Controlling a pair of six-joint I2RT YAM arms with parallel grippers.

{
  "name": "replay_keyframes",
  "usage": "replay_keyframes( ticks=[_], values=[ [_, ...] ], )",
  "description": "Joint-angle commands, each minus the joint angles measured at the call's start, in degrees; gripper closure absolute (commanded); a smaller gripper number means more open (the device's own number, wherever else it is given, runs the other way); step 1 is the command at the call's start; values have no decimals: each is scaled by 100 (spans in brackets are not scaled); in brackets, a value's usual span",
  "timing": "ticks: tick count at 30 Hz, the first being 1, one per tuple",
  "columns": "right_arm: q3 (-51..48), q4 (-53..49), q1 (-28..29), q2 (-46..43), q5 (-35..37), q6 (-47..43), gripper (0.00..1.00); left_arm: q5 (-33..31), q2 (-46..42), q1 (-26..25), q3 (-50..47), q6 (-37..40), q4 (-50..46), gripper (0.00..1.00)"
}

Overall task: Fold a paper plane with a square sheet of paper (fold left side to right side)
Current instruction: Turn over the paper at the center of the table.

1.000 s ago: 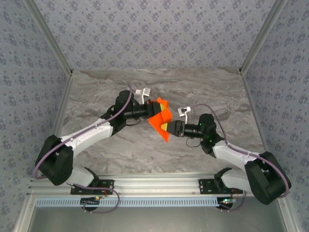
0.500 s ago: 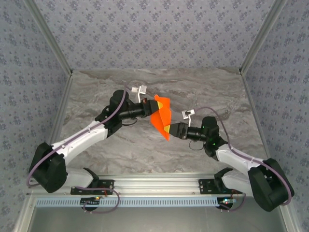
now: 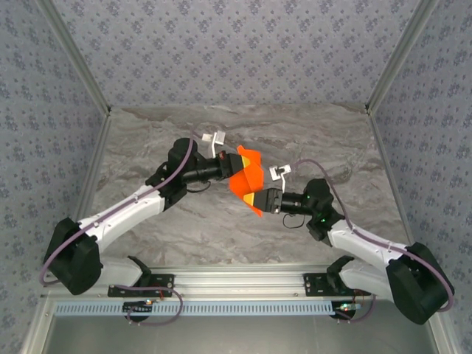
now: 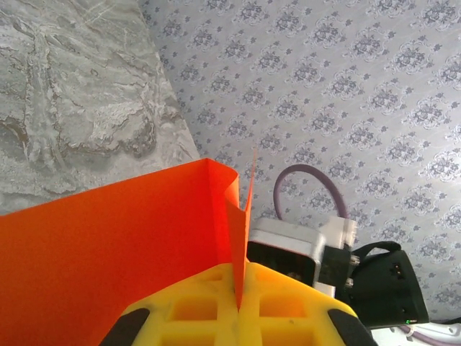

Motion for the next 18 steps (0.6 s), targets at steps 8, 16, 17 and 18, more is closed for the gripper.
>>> replay_keyframes(
  ticks=[8,16,17,18],
  values=[
    [546,-2425,25,-945,528,-1331,84,-266,-377,57,-9,534,-600,68],
    [1844,-6519,361,-882,2385,-3596,90,-1854,-1339,219,151,1607,-2796,39],
    [2017,-6887,473,-790,2808,-3780,91,-2117,-1436,222,183,1708,-3042,39],
    [2235,-7276,625,-664,3376,-3930,91,-2429,-1558,224,209,1801,-3298,38]
  ],
)
